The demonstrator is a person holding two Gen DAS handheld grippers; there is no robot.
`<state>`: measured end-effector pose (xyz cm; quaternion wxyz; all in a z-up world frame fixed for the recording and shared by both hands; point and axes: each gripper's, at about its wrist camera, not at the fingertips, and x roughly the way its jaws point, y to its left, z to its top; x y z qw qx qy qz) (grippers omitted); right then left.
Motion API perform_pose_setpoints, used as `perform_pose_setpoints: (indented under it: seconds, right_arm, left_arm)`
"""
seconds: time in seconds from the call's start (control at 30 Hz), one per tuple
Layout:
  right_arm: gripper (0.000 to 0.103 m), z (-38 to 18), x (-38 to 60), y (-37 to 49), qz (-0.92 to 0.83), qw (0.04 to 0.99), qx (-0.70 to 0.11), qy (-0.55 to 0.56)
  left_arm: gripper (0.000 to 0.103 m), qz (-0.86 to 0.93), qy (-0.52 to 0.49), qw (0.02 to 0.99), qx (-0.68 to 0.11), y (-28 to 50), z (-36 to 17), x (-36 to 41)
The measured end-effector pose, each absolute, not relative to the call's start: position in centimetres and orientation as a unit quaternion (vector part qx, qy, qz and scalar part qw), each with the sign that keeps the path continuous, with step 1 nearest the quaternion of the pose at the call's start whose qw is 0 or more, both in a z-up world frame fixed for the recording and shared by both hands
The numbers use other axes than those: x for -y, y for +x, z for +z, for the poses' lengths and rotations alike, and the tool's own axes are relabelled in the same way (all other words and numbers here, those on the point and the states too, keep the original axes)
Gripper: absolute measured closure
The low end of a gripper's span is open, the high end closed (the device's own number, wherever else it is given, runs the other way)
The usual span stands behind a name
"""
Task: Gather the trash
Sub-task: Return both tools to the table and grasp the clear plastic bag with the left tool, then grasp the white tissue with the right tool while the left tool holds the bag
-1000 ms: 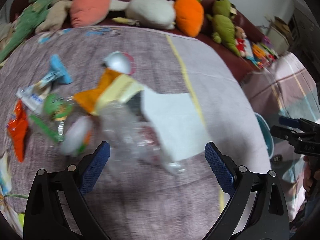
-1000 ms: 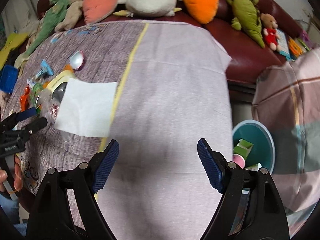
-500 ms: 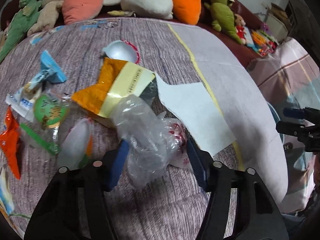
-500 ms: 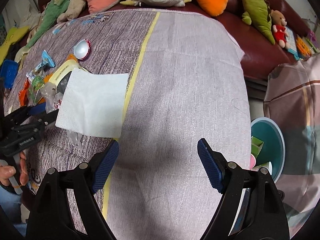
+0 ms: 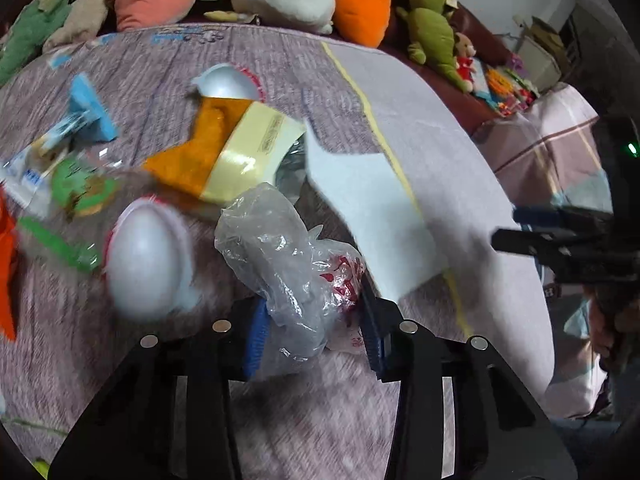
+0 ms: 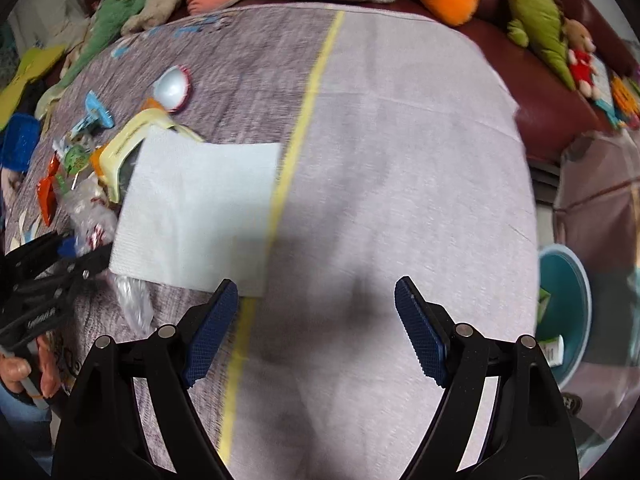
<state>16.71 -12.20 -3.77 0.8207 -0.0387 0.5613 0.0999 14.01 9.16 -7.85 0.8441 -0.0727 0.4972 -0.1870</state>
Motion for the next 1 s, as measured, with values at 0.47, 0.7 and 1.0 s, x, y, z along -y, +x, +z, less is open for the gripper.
perform_pose_setpoints:
  seconds: [0.47,0.7,1.0]
  right_arm:
    - [0.026,-8.3,4.4,21.1,0.173,0.803,-0.564,-0.082]
    - [0.061,-8.1,2.6,19.8,0.207,0.811,-0.534,-0.119]
    - [0.1,-6.3,5.6,18.5,0.203,0.812,-0.542,-0.079]
  left_arm:
    - [0.055,-0.179,-0.109,0.838,-0.505,13.0,-9.2,-13.2]
    - [0.052,-0.176,-0.11,0.836,-0.507,13.2,-9.4,-13.3]
    - [0.058,-0.155,-0.082,0.847,-0.502,12.4,-8.4,-12.0]
